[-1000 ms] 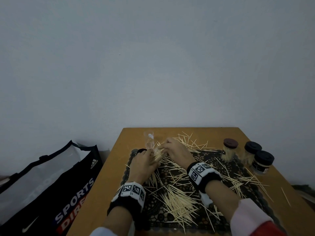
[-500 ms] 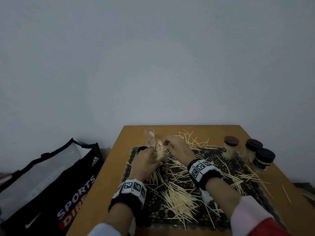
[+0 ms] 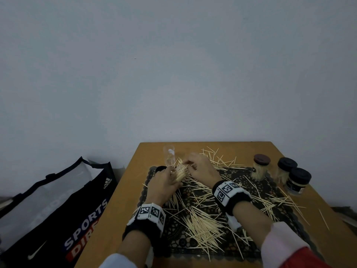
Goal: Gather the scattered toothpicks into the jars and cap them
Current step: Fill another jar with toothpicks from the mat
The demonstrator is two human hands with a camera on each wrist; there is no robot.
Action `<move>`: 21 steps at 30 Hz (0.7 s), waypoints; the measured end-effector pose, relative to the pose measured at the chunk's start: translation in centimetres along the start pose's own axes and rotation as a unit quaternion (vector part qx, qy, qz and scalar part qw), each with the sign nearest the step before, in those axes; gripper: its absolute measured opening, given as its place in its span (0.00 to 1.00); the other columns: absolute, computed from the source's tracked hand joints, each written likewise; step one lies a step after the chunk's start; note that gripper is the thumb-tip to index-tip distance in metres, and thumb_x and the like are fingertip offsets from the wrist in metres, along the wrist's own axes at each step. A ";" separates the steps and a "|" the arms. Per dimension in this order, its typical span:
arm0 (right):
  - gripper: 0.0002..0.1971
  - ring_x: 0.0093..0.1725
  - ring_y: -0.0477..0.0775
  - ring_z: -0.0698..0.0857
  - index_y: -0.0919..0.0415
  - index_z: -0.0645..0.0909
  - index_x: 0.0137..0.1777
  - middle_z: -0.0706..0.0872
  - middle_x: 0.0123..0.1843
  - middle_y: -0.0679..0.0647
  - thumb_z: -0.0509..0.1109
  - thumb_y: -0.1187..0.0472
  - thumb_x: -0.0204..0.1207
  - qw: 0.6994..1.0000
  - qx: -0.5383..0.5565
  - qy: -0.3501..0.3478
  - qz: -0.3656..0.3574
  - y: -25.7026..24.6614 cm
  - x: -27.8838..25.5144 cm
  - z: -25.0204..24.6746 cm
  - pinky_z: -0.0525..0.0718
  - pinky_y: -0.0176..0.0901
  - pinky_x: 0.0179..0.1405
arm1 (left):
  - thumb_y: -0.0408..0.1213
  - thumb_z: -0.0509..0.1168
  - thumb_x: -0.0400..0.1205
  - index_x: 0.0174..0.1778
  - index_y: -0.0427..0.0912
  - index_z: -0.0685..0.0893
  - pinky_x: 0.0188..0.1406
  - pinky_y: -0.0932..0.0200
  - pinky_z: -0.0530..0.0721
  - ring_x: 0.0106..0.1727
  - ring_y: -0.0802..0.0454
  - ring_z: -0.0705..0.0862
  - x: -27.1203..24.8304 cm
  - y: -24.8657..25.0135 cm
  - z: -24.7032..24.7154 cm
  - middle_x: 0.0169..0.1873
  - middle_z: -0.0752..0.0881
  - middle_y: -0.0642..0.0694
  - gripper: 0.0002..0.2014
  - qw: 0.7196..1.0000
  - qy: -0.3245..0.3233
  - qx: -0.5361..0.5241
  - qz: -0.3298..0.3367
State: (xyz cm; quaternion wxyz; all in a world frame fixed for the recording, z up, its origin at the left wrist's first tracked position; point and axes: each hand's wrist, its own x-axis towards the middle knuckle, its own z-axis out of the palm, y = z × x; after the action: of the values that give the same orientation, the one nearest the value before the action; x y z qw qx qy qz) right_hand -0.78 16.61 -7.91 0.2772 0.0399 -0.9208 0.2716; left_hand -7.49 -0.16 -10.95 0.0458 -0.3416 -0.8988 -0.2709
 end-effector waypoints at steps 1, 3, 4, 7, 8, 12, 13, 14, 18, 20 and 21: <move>0.10 0.45 0.50 0.84 0.61 0.87 0.48 0.85 0.47 0.50 0.68 0.73 0.73 1.000 -0.006 0.004 0.000 0.1 0.0 0.0 0.86 0.50 0.46 | 0.55 0.73 0.76 0.70 0.49 0.76 0.53 0.49 0.84 0.59 0.51 0.83 0.0 0.0 0.0 0.60 0.85 0.50 0.28 1.000 0.000 -0.001 -0.001; 0.08 0.44 0.50 0.84 0.60 0.88 0.50 0.86 0.48 0.49 0.69 0.69 0.76 1.000 -0.024 0.010 0.004 0.1 0.1 0.0 0.85 0.50 0.46 | 0.55 0.71 0.77 0.70 0.49 0.76 0.54 0.50 0.84 0.59 0.51 0.83 -0.1 0.1 -0.1 0.61 0.85 0.50 0.27 1.000 0.001 -0.009 -0.006; 0.08 0.44 0.49 0.84 0.59 0.87 0.51 0.87 0.48 0.49 0.69 0.67 0.78 0.999 -0.033 0.014 0.006 0.1 0.1 0.0 0.85 0.50 0.46 | 0.55 0.71 0.78 0.69 0.49 0.76 0.54 0.50 0.84 0.59 0.51 0.83 -0.2 0.2 -0.2 0.61 0.85 0.50 0.26 1.000 0.003 -0.012 -0.008; 0.08 0.43 0.48 0.83 0.56 0.87 0.54 0.86 0.49 0.48 0.67 0.63 0.81 0.998 -0.056 0.011 0.005 0.0 0.0 -0.1 0.83 0.47 0.43 | 0.55 0.69 0.79 0.69 0.49 0.75 0.52 0.52 0.83 0.59 0.51 0.83 -0.3 0.4 -0.3 0.61 0.85 0.51 0.25 1.000 0.007 -0.017 -0.013; 0.08 0.42 0.48 0.82 0.56 0.86 0.55 0.85 0.49 0.48 0.67 0.62 0.81 0.998 -0.061 0.009 0.003 0.0 -0.1 -0.2 0.82 0.45 0.41 | 0.54 0.69 0.80 0.68 0.49 0.75 0.52 0.52 0.83 0.59 0.51 0.83 -0.3 0.5 -0.4 0.61 0.85 0.51 0.24 1.000 0.006 -0.017 -0.012; 0.11 0.38 0.47 0.78 0.57 0.87 0.58 0.83 0.47 0.50 0.66 0.65 0.81 0.999 -0.047 0.009 0.002 0.1 -0.1 -0.2 0.74 0.38 0.36 | 0.55 0.69 0.80 0.68 0.48 0.75 0.52 0.52 0.84 0.58 0.51 0.84 -0.3 0.6 -0.5 0.60 0.85 0.50 0.24 1.000 0.004 -0.013 -0.015; 0.10 0.37 0.46 0.77 0.58 0.87 0.57 0.83 0.47 0.50 0.66 0.66 0.81 0.999 -0.045 0.010 0.003 0.1 0.0 -0.2 0.73 0.37 0.35 | 0.55 0.69 0.80 0.68 0.48 0.75 0.52 0.52 0.84 0.58 0.51 0.84 -0.3 0.5 -0.5 0.60 0.85 0.50 0.25 1.000 0.004 -0.014 -0.017; 0.10 0.36 0.45 0.76 0.57 0.87 0.57 0.83 0.47 0.50 0.66 0.66 0.81 0.999 -0.046 0.012 0.005 0.1 0.0 -0.2 0.71 0.36 0.34 | 0.55 0.68 0.80 0.68 0.48 0.75 0.51 0.52 0.84 0.58 0.51 0.84 -0.3 0.5 -0.5 0.60 0.85 0.50 0.25 1.000 0.006 -0.014 -0.020; 0.09 0.32 0.39 0.70 0.55 0.89 0.53 0.81 0.44 0.47 0.67 0.63 0.81 0.998 -0.058 0.013 0.005 0.0 -0.1 -0.3 0.66 0.31 0.29 | 0.56 0.69 0.79 0.68 0.48 0.75 0.50 0.51 0.84 0.56 0.50 0.85 -0.2 0.4 -0.4 0.59 0.86 0.50 0.25 1.000 0.009 -0.012 -0.023; 0.09 0.32 0.38 0.70 0.56 0.89 0.53 0.82 0.45 0.48 0.67 0.64 0.81 0.999 -0.054 0.003 0.003 -0.1 -0.1 -0.3 0.67 0.32 0.30 | 0.57 0.69 0.79 0.68 0.49 0.75 0.51 0.50 0.85 0.57 0.51 0.84 -0.2 0.5 -0.4 0.59 0.86 0.50 0.25 1.000 0.000 -0.008 -0.018; 0.09 0.34 0.40 0.72 0.56 0.89 0.53 0.82 0.46 0.49 0.67 0.65 0.80 0.999 -0.047 -0.003 0.004 -0.2 -0.1 -0.4 0.70 0.34 0.32 | 0.57 0.69 0.79 0.69 0.49 0.75 0.52 0.50 0.85 0.58 0.51 0.84 -0.2 0.5 -0.4 0.60 0.85 0.50 0.26 1.000 -0.003 -0.006 -0.016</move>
State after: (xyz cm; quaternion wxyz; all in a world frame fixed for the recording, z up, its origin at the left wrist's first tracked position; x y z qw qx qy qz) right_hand -0.47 16.63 -7.63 0.2747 0.0239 -0.9335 0.2294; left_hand -7.06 -0.18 -10.45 0.0365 -0.3285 -0.9025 -0.2761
